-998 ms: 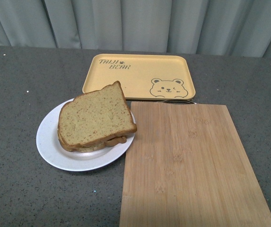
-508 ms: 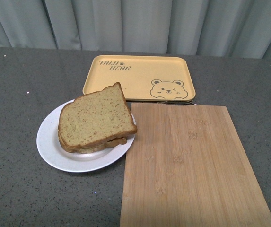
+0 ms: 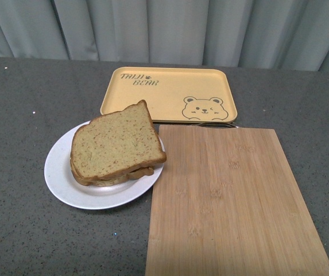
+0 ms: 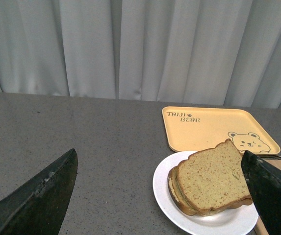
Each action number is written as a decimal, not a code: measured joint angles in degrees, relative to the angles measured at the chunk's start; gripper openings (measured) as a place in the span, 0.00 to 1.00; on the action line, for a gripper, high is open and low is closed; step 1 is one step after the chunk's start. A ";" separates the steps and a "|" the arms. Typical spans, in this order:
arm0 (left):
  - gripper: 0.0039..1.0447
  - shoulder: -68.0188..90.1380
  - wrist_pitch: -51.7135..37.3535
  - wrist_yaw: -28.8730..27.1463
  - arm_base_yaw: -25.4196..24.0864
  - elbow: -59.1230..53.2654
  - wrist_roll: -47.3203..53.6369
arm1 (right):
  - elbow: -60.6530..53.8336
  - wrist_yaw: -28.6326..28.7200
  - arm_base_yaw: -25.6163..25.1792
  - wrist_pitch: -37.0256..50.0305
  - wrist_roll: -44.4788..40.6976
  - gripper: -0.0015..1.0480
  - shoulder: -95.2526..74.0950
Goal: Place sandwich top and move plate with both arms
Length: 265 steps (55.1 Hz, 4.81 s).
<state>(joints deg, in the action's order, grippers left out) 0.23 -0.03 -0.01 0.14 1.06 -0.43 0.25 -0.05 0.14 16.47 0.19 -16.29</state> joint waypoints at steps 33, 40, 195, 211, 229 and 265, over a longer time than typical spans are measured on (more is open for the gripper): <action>0.94 0.00 0.00 0.00 0.00 0.00 0.00 | 0.02 0.15 0.00 -16.24 -0.02 0.01 16.02; 0.94 0.00 0.00 0.00 0.00 0.00 0.02 | 0.02 0.15 0.00 -16.35 -0.09 0.04 16.04; 0.03 113.77 -47.41 34.34 -2.73 29.22 -66.31 | 0.02 0.17 -0.02 -16.37 -0.07 0.91 16.04; 0.03 114.57 -45.72 30.77 3.43 38.91 -71.60 | 0.02 0.17 -0.02 -16.37 -0.07 0.91 16.04; 0.03 126.90 -34.64 25.68 11.45 62.71 -73.20 | 0.02 0.17 -0.02 -16.37 -0.09 0.91 16.04; 0.18 141.44 -27.36 23.06 13.92 83.30 -75.45 | 0.02 0.15 -0.02 -16.37 -0.07 0.91 16.04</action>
<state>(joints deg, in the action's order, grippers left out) 141.67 -27.40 23.05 14.06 84.36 -75.88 0.27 0.10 0.12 0.10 0.12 -0.25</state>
